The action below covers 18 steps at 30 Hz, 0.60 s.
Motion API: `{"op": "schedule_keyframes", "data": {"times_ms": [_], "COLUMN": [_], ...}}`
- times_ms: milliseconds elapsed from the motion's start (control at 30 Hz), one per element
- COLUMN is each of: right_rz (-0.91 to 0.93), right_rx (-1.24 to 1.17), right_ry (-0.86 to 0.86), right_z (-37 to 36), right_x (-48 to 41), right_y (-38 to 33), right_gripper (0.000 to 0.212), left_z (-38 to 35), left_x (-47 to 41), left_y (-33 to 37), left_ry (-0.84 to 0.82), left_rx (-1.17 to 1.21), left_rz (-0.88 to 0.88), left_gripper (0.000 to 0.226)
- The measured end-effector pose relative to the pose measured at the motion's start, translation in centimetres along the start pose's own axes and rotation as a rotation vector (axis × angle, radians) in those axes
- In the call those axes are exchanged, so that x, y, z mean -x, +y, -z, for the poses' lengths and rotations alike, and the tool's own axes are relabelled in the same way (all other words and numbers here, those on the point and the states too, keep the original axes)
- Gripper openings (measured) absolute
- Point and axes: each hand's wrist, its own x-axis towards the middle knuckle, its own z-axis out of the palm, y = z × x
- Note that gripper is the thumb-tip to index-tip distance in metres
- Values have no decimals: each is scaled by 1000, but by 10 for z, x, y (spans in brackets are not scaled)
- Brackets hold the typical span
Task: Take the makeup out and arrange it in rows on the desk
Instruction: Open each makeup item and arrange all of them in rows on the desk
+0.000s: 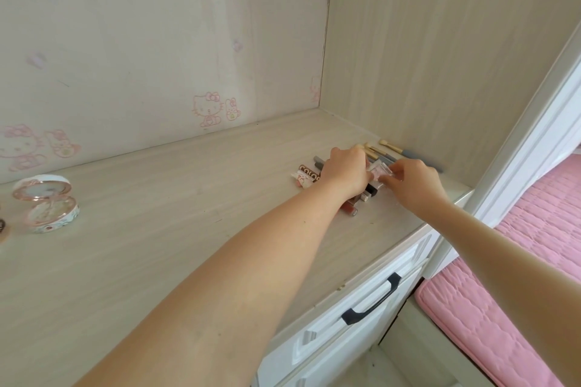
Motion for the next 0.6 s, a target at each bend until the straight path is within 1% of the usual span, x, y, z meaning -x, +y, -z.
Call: {"op": "schedule_keyframes", "data": {"times_ms": [133, 233, 300, 433, 533, 600], "right_rz": [27, 48, 56, 88, 101, 90], "right_rx": [-78, -117, -146, -238, -315, -352], "right_ry": [93, 144, 156, 150, 139, 106], "right_z": [8, 13, 15, 16, 15, 13], "right_x": [7, 11, 15, 27, 42, 53], "right_y": [-7, -15, -20, -33, -47, -58], "right_gripper": [19, 15, 14, 12, 12, 12], "left_z": [1, 5, 11, 29, 45, 55], "left_x": [11, 20, 28, 48, 66, 81], "left_y": [0, -2, -3, -10, -21, -28], "left_ry": [135, 224, 264, 248, 222, 216], "left_rx": [148, 247, 349, 555, 614, 652], "left_rz": [-57, -92, -77, 27, 41, 55], "left_gripper": [13, 9, 7, 11, 11, 16]}}
